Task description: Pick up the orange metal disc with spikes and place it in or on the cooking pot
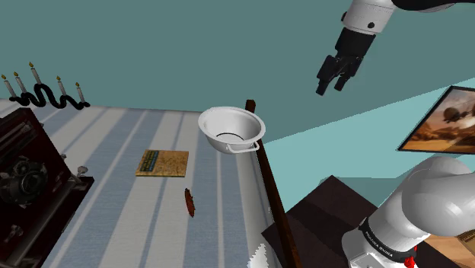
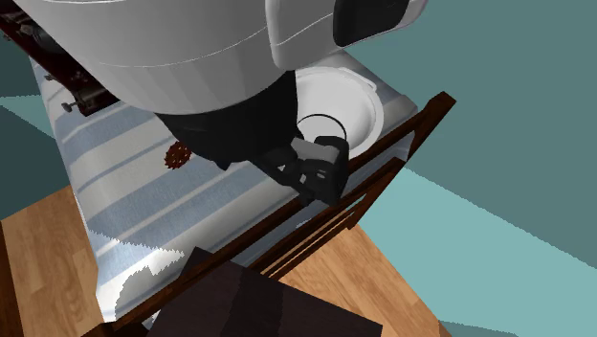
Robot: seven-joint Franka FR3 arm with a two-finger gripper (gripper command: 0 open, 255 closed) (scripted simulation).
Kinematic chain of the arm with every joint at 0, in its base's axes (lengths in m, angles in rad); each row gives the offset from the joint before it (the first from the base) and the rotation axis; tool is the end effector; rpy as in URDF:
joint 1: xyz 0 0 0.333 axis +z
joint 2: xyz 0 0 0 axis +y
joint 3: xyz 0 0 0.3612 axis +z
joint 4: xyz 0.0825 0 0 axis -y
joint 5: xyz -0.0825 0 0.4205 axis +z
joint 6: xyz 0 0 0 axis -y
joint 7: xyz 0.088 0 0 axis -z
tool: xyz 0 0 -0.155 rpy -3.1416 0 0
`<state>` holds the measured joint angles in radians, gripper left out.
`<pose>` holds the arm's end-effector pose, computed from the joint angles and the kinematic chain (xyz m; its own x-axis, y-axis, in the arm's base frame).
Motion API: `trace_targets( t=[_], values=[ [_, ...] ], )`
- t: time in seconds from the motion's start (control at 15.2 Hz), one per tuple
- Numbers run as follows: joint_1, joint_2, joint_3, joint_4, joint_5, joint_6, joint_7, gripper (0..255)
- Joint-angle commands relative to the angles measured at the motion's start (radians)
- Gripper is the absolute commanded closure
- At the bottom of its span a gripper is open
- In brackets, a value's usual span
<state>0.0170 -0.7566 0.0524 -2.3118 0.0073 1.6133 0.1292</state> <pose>0.3272 0.0285 0.5913 0.9955 -0.0723 0.0606 -0.0737 -0.9971 0.0210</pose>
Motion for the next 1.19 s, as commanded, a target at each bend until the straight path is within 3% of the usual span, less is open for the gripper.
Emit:
trace_targets(
  t=[0.0,0.59,1.12],
  values=[
    [0.0,0.0,0.0,0.0,0.0,0.0,0.0,0],
    [0.042,0.139,0.159,-0.082,0.078,0.2,0.178,0],
    [0.063,0.351,0.303,-0.067,0.1,0.382,0.343,0]
  ],
)
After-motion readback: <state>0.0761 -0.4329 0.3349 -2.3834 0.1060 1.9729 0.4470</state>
